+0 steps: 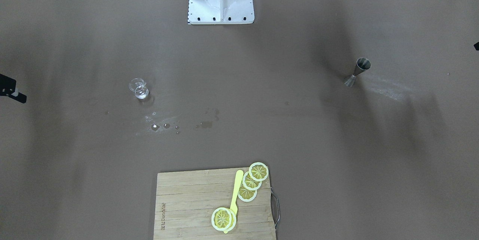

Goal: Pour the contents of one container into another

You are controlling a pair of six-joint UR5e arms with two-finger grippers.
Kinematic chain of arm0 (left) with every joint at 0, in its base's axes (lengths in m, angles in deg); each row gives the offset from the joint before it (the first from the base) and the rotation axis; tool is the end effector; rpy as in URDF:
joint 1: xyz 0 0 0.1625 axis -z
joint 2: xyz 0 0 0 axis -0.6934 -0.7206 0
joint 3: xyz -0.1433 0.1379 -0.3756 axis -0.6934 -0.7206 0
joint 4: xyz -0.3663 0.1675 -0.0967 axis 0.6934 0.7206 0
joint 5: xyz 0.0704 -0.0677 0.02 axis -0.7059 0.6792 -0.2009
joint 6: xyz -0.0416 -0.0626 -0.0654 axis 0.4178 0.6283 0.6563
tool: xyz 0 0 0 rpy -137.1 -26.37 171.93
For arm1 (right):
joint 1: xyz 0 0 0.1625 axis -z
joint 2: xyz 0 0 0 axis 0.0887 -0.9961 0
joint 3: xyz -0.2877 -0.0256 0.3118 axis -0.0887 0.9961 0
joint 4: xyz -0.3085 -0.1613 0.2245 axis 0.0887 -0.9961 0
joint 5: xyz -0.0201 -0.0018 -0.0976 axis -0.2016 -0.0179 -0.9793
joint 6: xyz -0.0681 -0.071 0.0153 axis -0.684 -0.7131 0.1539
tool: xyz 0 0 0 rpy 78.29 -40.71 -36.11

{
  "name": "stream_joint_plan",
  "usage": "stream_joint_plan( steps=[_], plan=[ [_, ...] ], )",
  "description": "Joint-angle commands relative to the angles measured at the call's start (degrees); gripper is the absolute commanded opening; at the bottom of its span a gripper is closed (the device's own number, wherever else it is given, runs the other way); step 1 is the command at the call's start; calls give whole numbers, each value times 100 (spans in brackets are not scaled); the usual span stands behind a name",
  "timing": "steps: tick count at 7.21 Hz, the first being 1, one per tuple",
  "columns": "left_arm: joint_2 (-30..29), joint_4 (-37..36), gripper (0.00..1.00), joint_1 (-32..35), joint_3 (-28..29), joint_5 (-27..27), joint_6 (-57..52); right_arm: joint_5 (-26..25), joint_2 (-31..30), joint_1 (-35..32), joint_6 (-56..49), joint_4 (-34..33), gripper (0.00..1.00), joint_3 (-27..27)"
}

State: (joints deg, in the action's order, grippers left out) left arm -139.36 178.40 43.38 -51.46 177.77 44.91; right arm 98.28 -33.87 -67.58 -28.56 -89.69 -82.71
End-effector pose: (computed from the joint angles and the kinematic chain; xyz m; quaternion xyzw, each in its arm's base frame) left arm -0.0431 -0.3970 0.6743 -0.0500 0.3855 -0.0377 0.9206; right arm -0.1194 -0.5474 0.4695 0.1182 -0.5238 -0.1330 0.8330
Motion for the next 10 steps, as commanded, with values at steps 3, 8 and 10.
stream_joint_plan(
  steps=[3, 8, 10],
  plan=[
    [0, 14, 98, 0, -20, 9, 0, 121, -348, 446, -17, 1638, 100, -136],
    [-349, 927, 98, -262, -257, 790, 26, 69, -525, 763, -175, 3407, 100, 92],
    [-771, 1329, 98, -805, -293, 1097, 9, -2, -533, 1034, -175, 3847, 100, 198]
  ],
)
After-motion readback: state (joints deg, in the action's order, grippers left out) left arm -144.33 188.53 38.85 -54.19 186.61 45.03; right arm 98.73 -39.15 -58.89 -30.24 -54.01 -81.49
